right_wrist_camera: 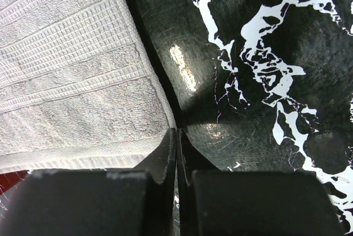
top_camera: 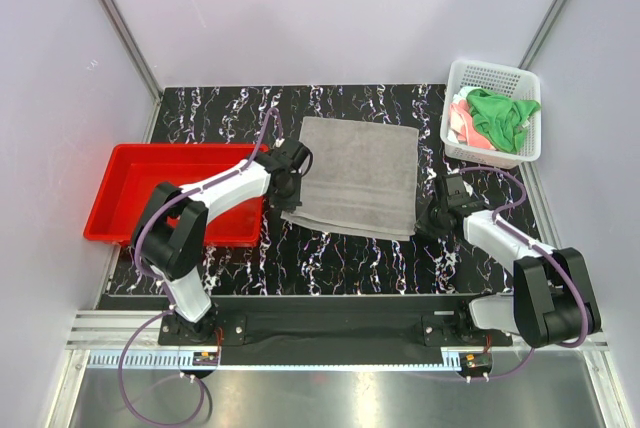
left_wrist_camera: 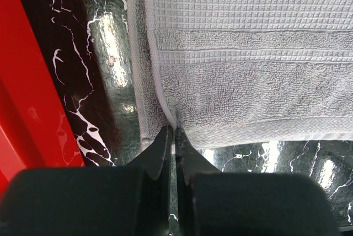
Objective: Fold and stack the towels
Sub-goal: Fold the towel
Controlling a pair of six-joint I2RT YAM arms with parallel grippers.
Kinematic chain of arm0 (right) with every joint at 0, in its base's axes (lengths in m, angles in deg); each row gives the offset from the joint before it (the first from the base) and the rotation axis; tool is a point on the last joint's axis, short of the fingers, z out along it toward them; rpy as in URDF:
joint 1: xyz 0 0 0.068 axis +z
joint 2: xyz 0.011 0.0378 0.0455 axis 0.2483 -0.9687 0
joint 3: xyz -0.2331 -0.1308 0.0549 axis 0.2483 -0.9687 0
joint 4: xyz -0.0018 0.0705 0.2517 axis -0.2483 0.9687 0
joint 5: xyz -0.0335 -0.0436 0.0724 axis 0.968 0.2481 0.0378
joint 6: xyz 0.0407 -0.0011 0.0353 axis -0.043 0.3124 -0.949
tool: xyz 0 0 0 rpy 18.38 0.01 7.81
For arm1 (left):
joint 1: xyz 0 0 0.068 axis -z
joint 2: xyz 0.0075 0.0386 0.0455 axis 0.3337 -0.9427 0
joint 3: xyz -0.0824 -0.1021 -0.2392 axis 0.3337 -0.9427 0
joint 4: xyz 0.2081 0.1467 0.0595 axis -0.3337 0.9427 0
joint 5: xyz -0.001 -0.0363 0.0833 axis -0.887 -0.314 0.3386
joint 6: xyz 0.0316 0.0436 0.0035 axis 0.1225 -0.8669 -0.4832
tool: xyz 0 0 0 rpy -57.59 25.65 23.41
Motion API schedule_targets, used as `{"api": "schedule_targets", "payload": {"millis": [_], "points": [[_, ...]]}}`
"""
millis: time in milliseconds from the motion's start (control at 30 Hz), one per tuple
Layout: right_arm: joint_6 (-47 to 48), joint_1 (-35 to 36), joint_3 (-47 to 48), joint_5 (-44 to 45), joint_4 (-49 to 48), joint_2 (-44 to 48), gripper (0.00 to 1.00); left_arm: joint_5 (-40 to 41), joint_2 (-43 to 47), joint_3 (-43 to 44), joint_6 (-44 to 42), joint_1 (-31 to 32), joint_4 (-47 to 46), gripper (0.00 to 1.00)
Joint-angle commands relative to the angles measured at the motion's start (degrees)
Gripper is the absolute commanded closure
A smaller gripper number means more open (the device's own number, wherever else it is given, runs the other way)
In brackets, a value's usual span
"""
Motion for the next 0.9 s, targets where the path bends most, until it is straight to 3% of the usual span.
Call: {"api": "schedule_targets", "payload": {"millis": [0,67,167,600,700,733,800,867], "points": [[0.8,-0.2,-0.1,-0.3,-1.0,1.9,1.0,-1.8,0.4,-0.1,-0.2,-0.2,-0.8,0.95],[0.9,-0.2,-0.2,-0.3,-1.2,1.9,1.0,-2.0,-0.1,-0.3,-0.1,-0.2,-1.1,0.85],[1.0,-0.2,-0.3,-0.3,-1.3,1.9,1.0,-2.2,-0.9,-0.6,0.0,-0.2,-1.7,0.79],[1.5,-0.2,-0.8,-0.3,-1.2,3.6,1.0,-1.3,-3.9,-2.0,0.6,-0.2,-2.9,0.75],[1.6,-0.3,-0.7,-0.3,-1.1,3.9,1.0,-1.3,-4.2,-2.6,0.8,-0.1,-3.8,0.81],[1.5,-0.2,-0.7,-0.3,-1.1,4.0,1.0,-1.1,-4.1,-2.7,0.9,-0.2,-4.0,0.91],[1.7,-0.2,-0.8,-0.3,-1.0,4.1,1.0,-0.6,-4.2,-2.5,1.0,-0.1,-3.8,0.99],[1.9,-0.2,-0.6,-0.3,-0.7,3.9,1.0,-0.1,-3.6,-2.2,1.1,-0.1,-3.2,1.0]]}}
